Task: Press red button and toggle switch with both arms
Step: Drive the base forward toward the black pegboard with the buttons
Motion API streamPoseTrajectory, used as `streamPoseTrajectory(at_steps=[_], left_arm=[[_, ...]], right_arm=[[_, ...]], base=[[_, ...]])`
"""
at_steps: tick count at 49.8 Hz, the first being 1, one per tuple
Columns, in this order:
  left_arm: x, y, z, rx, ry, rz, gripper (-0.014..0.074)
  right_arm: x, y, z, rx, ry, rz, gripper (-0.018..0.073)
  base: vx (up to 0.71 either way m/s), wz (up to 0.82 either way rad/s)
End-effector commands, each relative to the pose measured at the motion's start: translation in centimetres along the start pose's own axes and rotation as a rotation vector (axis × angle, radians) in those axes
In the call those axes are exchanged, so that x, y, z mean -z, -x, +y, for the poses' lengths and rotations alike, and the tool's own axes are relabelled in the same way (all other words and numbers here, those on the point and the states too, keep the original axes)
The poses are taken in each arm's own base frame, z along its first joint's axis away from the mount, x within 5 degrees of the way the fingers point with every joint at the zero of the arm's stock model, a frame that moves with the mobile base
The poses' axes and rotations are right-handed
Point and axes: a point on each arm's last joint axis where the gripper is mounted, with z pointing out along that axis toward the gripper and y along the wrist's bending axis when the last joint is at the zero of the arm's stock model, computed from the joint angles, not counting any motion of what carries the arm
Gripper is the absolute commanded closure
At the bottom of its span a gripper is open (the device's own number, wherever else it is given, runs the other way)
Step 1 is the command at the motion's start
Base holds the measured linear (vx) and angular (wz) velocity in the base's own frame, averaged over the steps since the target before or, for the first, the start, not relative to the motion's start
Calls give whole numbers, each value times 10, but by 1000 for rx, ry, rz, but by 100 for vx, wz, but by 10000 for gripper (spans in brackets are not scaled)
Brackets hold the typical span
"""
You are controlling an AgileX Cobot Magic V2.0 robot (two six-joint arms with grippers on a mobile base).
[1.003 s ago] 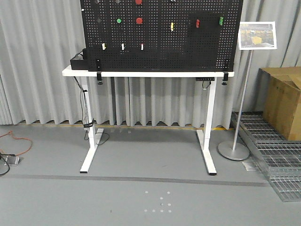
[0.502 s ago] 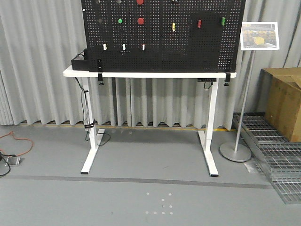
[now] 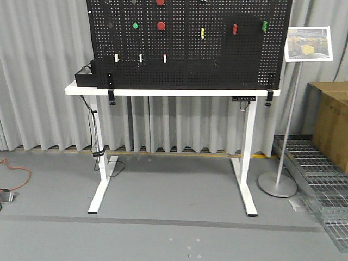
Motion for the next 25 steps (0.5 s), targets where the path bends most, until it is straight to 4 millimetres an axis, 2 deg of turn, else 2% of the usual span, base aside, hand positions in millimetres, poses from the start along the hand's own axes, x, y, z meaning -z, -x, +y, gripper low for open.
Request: streamPoseTrajectory(at_steps=[1, 25], left_arm=[[0, -3, 0, 11, 0, -65, 595], [0, -3, 0, 11, 0, -65, 595]], right_arm=[[1, 4, 0, 20, -6, -83, 562], [1, 4, 0, 20, -6, -83, 562]], base=[[33, 7], [42, -4]])
